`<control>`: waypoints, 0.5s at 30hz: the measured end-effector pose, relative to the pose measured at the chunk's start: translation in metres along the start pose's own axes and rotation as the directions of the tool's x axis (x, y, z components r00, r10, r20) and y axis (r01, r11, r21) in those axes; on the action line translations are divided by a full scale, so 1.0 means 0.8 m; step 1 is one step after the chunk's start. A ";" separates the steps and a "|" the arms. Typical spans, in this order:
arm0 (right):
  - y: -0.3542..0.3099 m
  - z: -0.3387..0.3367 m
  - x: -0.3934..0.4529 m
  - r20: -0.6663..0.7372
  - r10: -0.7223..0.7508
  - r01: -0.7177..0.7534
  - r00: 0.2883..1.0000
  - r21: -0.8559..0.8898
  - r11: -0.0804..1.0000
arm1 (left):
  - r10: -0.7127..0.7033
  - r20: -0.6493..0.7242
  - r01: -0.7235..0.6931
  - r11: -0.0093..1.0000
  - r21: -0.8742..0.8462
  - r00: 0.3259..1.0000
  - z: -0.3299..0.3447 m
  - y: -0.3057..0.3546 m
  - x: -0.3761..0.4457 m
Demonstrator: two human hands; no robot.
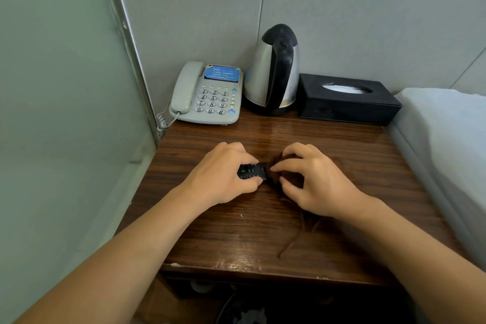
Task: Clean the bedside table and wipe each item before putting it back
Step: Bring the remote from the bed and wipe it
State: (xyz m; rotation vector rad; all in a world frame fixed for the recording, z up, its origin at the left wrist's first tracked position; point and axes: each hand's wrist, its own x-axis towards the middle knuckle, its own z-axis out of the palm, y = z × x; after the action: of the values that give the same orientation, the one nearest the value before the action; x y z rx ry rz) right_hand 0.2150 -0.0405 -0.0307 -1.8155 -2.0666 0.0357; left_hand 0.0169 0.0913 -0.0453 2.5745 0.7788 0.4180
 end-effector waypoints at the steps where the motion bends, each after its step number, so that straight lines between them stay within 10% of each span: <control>1: 0.002 -0.007 -0.004 0.035 -0.013 0.013 0.999 0.007 1.000 | 0.008 0.004 -0.008 1.000 -0.003 1.000 0.000 0.000 0.000; 15: -0.003 -0.007 0.019 0.026 0.029 -0.029 0.999 0.007 1.000 | 0.043 -0.002 -0.043 0.999 0.010 0.999 0.004 -0.004 0.001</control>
State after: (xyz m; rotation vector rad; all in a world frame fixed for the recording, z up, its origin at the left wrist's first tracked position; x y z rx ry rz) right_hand 0.2127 -0.0277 -0.0208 -1.8500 -2.0544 0.0749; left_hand 0.0177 0.0932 -0.0490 2.6048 0.7287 0.4319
